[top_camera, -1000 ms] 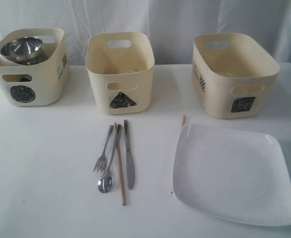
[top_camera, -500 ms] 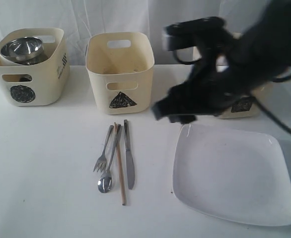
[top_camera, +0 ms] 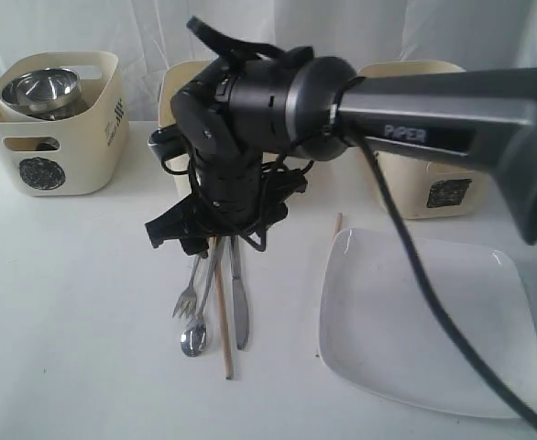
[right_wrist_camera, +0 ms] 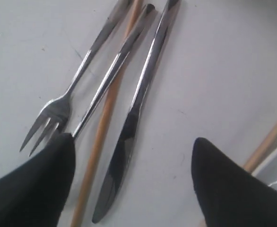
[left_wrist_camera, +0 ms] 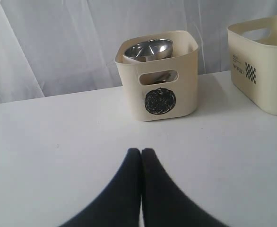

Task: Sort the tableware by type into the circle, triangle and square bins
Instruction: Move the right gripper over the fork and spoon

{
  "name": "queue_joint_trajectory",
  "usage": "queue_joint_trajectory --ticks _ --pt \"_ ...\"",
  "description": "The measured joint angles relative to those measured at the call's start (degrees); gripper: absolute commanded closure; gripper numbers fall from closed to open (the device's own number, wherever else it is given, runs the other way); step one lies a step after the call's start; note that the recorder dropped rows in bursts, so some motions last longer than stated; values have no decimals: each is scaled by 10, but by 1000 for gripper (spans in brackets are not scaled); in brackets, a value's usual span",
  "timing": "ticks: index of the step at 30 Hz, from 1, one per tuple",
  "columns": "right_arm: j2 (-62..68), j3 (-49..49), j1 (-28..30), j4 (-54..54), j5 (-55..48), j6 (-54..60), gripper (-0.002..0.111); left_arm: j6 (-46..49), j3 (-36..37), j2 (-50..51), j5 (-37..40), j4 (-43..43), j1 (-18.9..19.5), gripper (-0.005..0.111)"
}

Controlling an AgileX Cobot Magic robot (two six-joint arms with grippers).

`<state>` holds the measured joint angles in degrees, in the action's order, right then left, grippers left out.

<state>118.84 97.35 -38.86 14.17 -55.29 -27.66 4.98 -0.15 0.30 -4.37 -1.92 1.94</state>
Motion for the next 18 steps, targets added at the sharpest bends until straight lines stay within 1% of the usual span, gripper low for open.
queue_joint_trajectory --ticks 8,18 --pt "70 74 0 0 -11 -38 43 0 0 0 0 0 0 107" --pt "165 167 -12 -5 -30 -42 43 0 0 0 0 0 0 107"
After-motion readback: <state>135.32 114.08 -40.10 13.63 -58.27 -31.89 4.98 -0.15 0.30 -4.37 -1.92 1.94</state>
